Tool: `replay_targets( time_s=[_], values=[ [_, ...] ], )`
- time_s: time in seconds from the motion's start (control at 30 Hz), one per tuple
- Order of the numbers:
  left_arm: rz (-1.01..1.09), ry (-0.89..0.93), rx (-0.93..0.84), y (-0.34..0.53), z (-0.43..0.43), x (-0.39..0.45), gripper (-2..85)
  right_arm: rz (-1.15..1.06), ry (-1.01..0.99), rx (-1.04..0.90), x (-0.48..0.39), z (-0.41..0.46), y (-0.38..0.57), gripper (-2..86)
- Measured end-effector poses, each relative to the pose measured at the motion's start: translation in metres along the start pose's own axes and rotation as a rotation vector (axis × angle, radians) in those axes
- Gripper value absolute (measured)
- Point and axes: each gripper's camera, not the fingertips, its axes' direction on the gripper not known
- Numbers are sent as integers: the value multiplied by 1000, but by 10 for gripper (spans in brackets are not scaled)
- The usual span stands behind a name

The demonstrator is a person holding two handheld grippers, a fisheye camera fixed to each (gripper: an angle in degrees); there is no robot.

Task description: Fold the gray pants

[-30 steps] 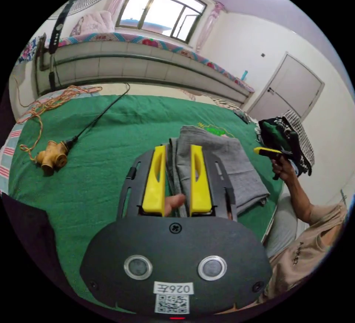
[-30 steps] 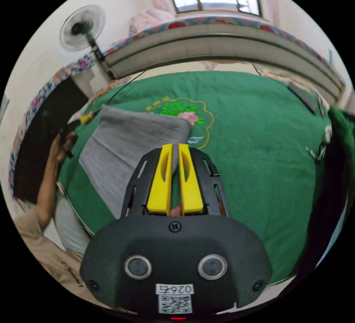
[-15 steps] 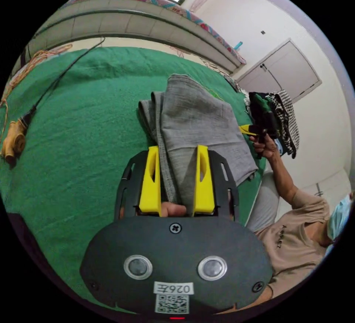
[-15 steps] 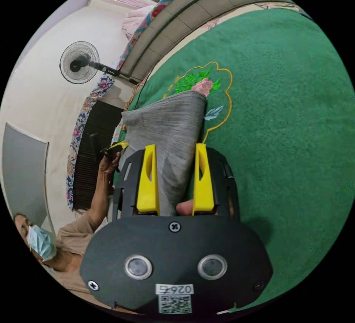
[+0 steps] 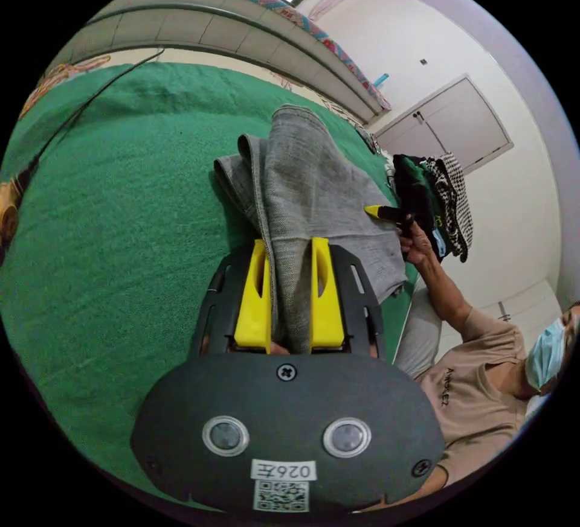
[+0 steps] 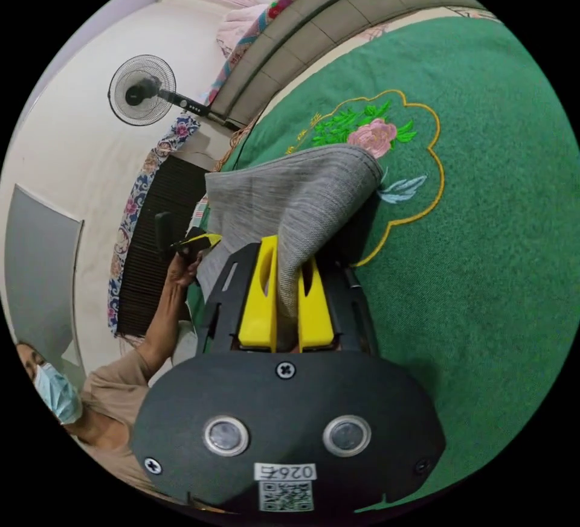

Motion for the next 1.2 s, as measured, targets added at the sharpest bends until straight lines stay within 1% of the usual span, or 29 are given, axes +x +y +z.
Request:
replay_targets(
  time_s=[0.1,0.17,0.23,0.33,0.37,0.47,0.5,0.6,0.67,0.7,0.73,0.77,0.8,0.9,0.93,0.97,1.0,1.03,1.07,1.13,1.17,1.2],
  values=[
    [-51,76,49,-3,12,4,79,-57,80,41,-26,-23,20,5],
    [-43,50,61,-7,20,18,77,-147,182,75,-59,-44,38,2],
    [7,-19,69,-16,32,51,74,-228,280,96,-87,-60,55,2],
    [75,-63,94,-22,52,104,72,-324,430,137,-125,-93,89,1],
    [89,-63,101,-22,56,115,71,-333,470,155,-136,-110,102,1],
    [190,-90,109,-29,74,180,71,-312,502,187,-158,-163,134,1],
    [243,-110,118,-34,80,209,71,-305,500,201,-161,-174,142,1],
    [357,-111,145,-51,101,284,71,-272,515,326,-168,-234,199,1],
    [431,-115,157,-63,123,336,70,-238,550,461,-168,-277,251,1],
    [484,-125,166,-70,138,372,70,-228,560,492,-168,-288,264,1],
    [534,-129,173,-77,153,408,69,-213,587,551,-171,-308,287,0],
    [558,-128,176,-81,160,426,69,-204,629,594,-177,-328,308,0],
    [603,-115,180,-88,172,462,69,-208,652,614,-182,-338,318,-1],
    [723,-46,219,-105,189,554,68,-264,800,713,-217,-393,363,-1],
    [771,-12,241,-115,191,592,68,-283,864,759,-231,-419,380,-1],
    [795,6,251,-121,192,612,68,-294,901,806,-242,-448,395,-1],
    [841,34,262,-137,195,654,69,-293,907,828,-246,-464,402,-1],
    [875,60,260,-159,201,697,71,-281,909,878,-251,-497,414,-1],
    [892,68,259,-171,205,719,73,-250,906,934,-250,-532,422,0],
    [925,100,266,-228,235,808,87,-168,891,1029,-240,-582,431,2],
    [931,102,266,-243,246,828,92,-94,892,1086,-226,-612,434,5],
    [869,95,272,-272,270,859,87,-47,905,1103,-217,-626,433,6]
  ],
)
